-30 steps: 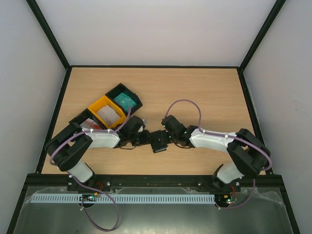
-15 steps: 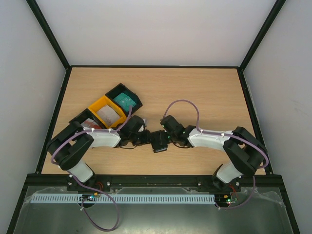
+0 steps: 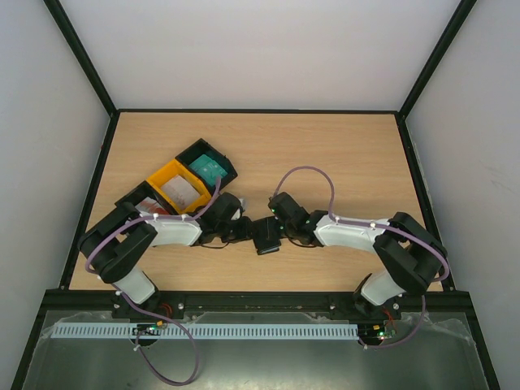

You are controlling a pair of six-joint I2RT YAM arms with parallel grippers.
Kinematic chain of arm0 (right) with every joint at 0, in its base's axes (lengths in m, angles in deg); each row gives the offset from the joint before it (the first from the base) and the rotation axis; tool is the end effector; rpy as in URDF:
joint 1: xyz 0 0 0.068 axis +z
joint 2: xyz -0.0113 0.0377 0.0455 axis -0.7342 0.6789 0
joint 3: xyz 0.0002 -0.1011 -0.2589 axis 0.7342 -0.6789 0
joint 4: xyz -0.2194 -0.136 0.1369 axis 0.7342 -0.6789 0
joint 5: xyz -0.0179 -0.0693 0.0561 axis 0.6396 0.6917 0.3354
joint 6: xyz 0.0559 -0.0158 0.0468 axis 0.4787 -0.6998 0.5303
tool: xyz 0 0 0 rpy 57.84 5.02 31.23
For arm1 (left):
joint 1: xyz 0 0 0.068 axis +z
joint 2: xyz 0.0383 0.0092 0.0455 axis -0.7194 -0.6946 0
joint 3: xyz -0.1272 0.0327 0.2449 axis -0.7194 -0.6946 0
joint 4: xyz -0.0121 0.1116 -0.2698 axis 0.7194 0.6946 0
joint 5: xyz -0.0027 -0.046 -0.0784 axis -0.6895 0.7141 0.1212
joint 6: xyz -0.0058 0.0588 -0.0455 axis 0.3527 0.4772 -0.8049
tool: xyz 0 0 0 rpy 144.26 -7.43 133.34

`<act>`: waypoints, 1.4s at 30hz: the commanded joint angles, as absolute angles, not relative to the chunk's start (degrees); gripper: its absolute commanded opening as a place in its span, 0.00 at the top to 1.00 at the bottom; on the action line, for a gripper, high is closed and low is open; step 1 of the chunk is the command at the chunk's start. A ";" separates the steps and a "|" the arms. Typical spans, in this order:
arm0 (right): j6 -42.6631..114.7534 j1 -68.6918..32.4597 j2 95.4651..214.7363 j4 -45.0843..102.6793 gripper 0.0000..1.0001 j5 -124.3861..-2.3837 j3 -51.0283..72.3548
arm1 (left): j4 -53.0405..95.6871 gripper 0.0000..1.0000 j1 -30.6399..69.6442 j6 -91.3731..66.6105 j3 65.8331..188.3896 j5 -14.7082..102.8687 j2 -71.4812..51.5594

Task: Put the credit cards into the card holder
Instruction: Close the card holder at the center of the board.

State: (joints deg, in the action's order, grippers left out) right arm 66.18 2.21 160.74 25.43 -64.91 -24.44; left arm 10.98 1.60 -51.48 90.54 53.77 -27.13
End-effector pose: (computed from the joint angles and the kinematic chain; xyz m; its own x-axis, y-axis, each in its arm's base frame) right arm 0.2051 0.2550 0.1193 -0.8897 -0.1270 -0.4384 -0.3524 0.8016 0.4829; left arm 0.2215 -0.2439 0.0887 -0.9539 -0.0959 -0.2845 0.1337 0.7129 -0.6884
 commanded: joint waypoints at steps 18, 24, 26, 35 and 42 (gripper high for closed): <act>68.55 2.15 161.29 30.43 0.98 -68.98 -27.60 | 11.56 0.72 0.92 -50.99 90.94 54.72 -28.42; 69.76 2.15 161.33 30.84 0.98 -69.78 -29.33 | 11.67 0.72 0.96 -51.07 90.91 54.72 -28.64; 70.28 2.15 161.27 31.34 0.98 -70.33 -30.14 | 11.74 0.72 0.91 -51.07 90.93 54.63 -28.76; 71.81 2.15 159.50 31.03 0.98 -70.83 -31.98 | 12.00 0.72 0.92 -50.99 91.12 54.56 -29.12; 72.28 2.15 156.44 30.45 0.98 -71.33 -30.89 | 12.14 0.72 0.94 -50.92 91.07 54.45 -29.14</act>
State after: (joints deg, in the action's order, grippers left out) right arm 71.51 1.84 158.44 33.56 -69.94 -30.54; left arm 10.80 1.53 -51.48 90.65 54.10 -27.41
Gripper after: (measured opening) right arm 0.020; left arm 0.283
